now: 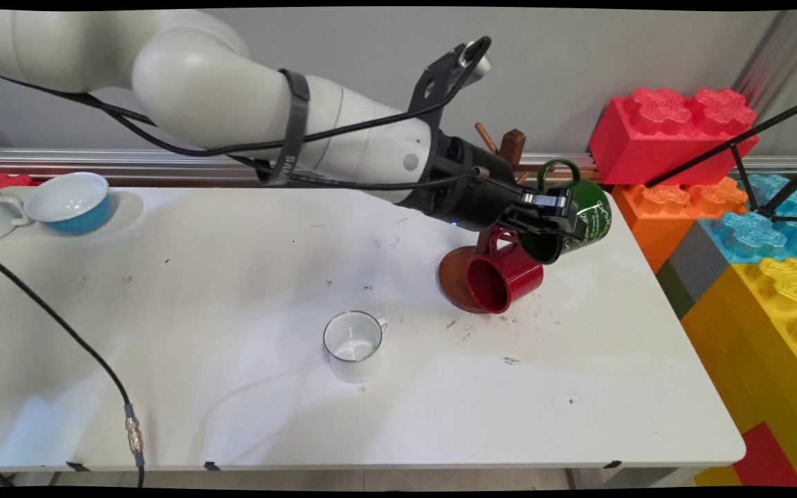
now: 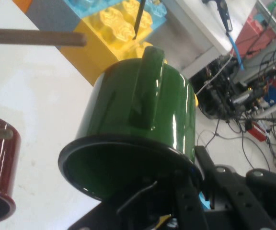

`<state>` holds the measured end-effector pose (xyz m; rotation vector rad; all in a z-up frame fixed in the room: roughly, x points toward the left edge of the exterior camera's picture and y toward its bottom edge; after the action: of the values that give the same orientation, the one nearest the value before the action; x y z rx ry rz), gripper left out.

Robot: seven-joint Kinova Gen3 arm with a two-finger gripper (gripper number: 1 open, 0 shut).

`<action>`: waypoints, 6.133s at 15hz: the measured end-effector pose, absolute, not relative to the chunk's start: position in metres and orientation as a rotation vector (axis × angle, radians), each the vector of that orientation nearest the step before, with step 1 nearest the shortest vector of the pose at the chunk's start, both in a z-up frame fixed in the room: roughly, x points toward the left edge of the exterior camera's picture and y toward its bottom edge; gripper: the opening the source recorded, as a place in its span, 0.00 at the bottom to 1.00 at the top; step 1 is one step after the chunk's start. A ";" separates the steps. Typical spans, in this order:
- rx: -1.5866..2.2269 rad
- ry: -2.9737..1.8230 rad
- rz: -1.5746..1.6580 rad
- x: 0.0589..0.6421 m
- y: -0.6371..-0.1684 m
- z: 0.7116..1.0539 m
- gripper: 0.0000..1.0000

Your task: Place the picked object on the table

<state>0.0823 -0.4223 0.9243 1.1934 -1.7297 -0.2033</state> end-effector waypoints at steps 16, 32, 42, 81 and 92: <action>1.065 -2.160 0.020 0.146 -0.405 0.975 0.00; 0.832 -2.632 0.285 0.237 -0.426 0.967 0.00; 0.588 -2.894 0.394 0.263 -0.453 0.924 0.00; 1.084 -3.083 0.363 0.137 -0.510 0.826 0.00; 1.185 -3.012 0.335 0.130 -0.521 0.817 1.00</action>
<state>0.1299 -0.5210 0.8169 1.1849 -3.0122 0.3352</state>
